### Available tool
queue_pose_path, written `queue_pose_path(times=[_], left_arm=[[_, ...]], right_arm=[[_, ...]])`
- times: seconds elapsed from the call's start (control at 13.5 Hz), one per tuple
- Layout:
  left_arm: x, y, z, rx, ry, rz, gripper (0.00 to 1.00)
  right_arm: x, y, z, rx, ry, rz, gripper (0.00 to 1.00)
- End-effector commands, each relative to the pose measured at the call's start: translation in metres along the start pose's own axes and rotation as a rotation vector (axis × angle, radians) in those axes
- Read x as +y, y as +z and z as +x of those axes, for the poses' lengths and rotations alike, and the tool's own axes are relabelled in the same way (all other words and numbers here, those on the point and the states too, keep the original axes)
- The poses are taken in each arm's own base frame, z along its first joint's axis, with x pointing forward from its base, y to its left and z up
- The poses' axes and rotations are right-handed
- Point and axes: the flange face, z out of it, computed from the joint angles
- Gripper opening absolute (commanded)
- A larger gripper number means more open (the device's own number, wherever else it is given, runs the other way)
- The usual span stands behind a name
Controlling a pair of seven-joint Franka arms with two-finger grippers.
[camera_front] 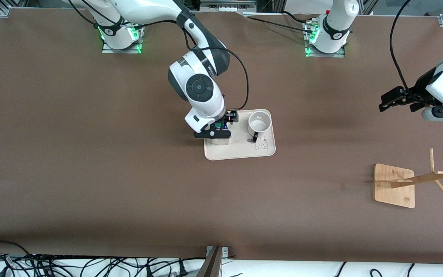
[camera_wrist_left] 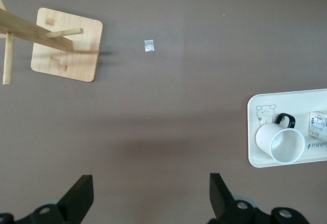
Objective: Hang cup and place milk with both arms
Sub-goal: 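Grasp the milk carton with the right gripper, then lift the carton with the right gripper while the left gripper reaches the mug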
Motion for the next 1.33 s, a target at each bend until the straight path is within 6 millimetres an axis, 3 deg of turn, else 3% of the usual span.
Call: queue_pose_path(times=[0.0, 0.3, 0.59, 0.74, 0.89, 1.04, 1.26], left_arm=[[0.002, -0.004, 0.005, -0.003, -0.002, 0.004, 1.0], [0.007, 0.003, 0.007, -0.013, 0.007, 0.005, 1.0], [0.01, 0.01, 0.008, -0.04, 0.018, -0.016, 1.0], [0.022, 0.01, 0.006, -0.049, 0.039, -0.016, 1.0], [0.055, 0.016, 0.004, -0.063, 0.082, -0.017, 1.0], [0.086, 0.029, 0.003, -0.086, 0.115, -0.012, 1.0], [0.148, 0.055, -0.005, -0.132, 0.161, -0.005, 1.0]], right_arm=[[-0.002, -0.007, -0.004, -0.006, 0.016, 0.005, 0.28], [0.007, -0.014, 0.0, -0.001, 0.001, -0.063, 0.28], [0.01, -0.079, 0.004, 0.016, -0.026, -0.14, 0.28], [0.014, -0.104, 0.004, 0.038, -0.014, -0.126, 0.28], [0.019, -0.119, 0.004, 0.028, -0.001, -0.099, 0.28], [0.042, -0.14, 0.012, 0.022, 0.031, -0.112, 0.3], [0.078, -0.168, 0.019, -0.004, 0.003, -0.114, 0.3]])
